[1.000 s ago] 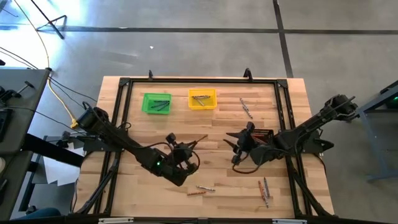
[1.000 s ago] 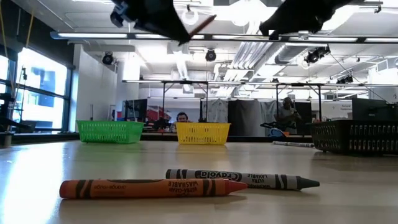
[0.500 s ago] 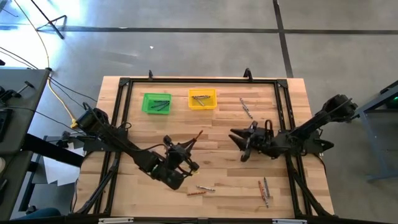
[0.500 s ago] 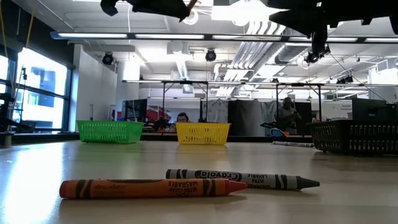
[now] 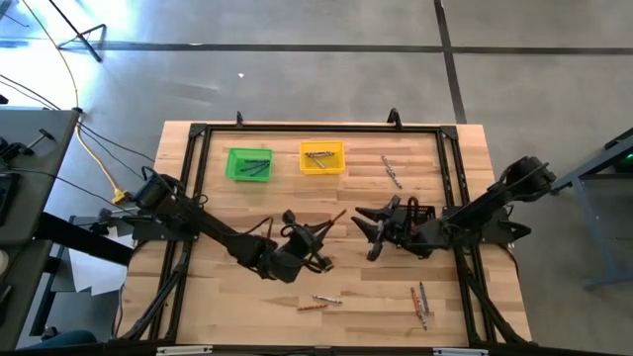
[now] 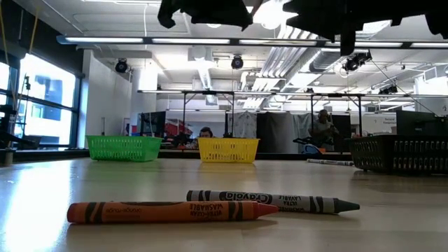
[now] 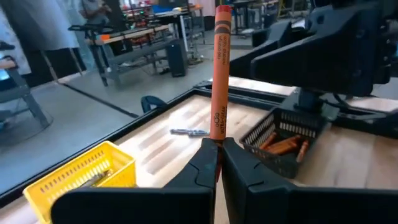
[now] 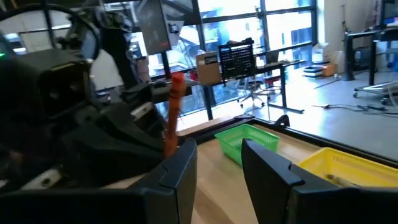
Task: Sort crayons
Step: Put the orange crayon into the black bin
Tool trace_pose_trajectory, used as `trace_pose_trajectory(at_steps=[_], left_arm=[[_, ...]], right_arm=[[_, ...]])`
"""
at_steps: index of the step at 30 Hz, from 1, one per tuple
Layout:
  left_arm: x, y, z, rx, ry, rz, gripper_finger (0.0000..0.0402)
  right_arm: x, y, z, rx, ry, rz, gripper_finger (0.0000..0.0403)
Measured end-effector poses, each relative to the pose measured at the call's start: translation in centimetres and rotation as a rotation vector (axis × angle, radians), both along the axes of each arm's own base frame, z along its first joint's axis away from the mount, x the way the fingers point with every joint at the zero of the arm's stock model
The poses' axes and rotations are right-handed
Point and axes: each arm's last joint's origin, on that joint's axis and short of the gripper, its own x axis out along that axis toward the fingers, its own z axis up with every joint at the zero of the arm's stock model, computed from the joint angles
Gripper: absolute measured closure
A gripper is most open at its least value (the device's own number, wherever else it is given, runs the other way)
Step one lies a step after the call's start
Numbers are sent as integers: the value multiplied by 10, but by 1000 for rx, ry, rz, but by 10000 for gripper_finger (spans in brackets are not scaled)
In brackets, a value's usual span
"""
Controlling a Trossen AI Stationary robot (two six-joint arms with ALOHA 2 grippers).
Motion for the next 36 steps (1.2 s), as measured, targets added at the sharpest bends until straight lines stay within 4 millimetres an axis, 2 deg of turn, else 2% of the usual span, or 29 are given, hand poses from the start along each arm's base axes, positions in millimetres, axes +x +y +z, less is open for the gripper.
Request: trace_pose_trajectory(at_steps=[8,23,36], left_arm=[[3,0,2,5,9,-65,402],[7,1,6,-28,-21,-162,402],[13,9,7,-54,-31,-237,402]], right_arm=[[8,7,4,2,-9,43,281],[11,9,6,30,-34,113,281],[16,0,7,51,-53,159,288]])
